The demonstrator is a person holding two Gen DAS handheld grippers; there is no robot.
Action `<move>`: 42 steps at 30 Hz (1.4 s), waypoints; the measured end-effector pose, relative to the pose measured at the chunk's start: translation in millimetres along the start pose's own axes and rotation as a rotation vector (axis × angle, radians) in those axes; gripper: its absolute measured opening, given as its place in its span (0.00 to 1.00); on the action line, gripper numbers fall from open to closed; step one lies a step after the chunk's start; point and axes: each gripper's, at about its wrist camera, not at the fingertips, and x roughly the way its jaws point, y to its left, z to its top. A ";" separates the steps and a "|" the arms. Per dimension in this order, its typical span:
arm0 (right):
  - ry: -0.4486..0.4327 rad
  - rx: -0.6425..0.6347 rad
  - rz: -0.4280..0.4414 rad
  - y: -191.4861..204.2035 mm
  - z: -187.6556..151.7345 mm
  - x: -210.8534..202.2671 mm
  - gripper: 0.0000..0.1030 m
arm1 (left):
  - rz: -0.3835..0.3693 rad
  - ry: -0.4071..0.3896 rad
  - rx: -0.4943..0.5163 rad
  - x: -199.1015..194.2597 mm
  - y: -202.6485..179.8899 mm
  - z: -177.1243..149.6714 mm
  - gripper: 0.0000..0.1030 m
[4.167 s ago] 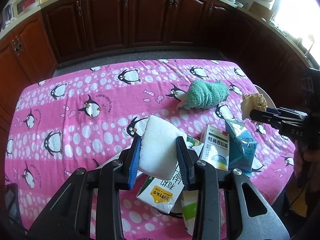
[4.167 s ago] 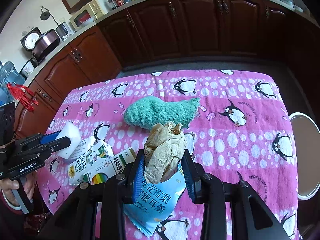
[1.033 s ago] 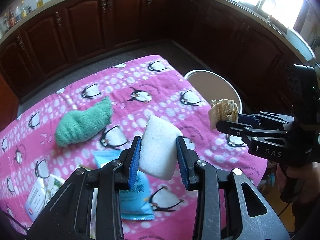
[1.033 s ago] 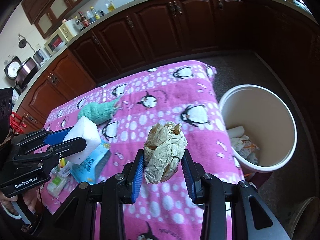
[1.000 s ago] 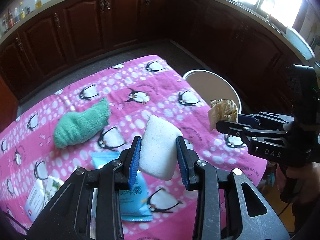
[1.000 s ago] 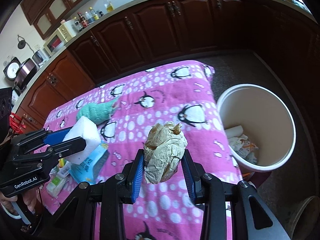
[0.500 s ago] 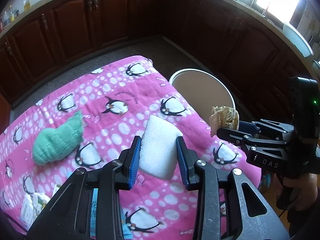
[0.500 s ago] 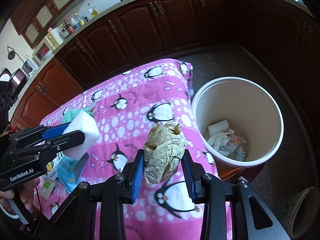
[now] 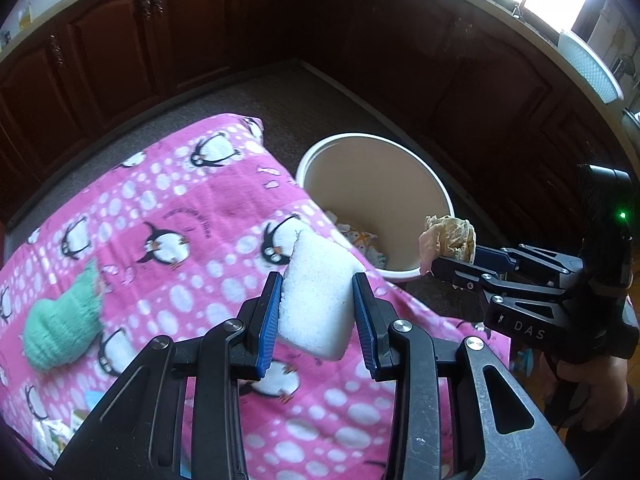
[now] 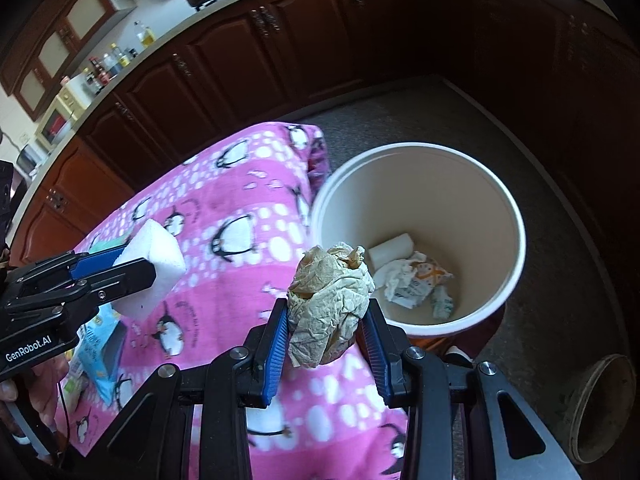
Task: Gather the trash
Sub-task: 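Carry the foam block and brown paper in both tools over the white bin, then open the right tool dropping the paper while the left tool releases the foam block into the bin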
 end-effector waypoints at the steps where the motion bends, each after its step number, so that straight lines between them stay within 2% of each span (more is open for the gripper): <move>1: 0.001 0.004 -0.008 -4.3 0.5 1.4 0.34 | -0.004 0.004 0.000 3.7 -2.3 2.4 0.32; 7: 0.017 0.048 -0.031 -31.0 7.4 14.9 0.34 | -0.021 0.026 0.015 25.7 -17.9 18.3 0.32; 21: 0.057 0.108 -0.072 -70.2 16.1 46.7 0.34 | -0.035 0.056 -0.021 81.2 -34.1 58.3 0.32; 28: 0.063 0.138 -0.084 -79.8 17.6 58.8 0.43 | -0.041 0.053 -0.038 101.7 -35.8 68.7 0.34; 34: 0.062 0.161 -0.093 -86.4 17.1 63.9 0.46 | -0.041 0.046 -0.042 108.2 -38.2 68.4 0.36; 39: 0.057 0.169 -0.096 -89.0 16.9 62.4 0.55 | -0.047 0.048 -0.048 112.8 -35.1 69.8 0.43; 42: 0.053 0.173 -0.092 -90.0 14.1 57.8 0.56 | -0.050 0.048 -0.055 117.2 -31.7 70.6 0.45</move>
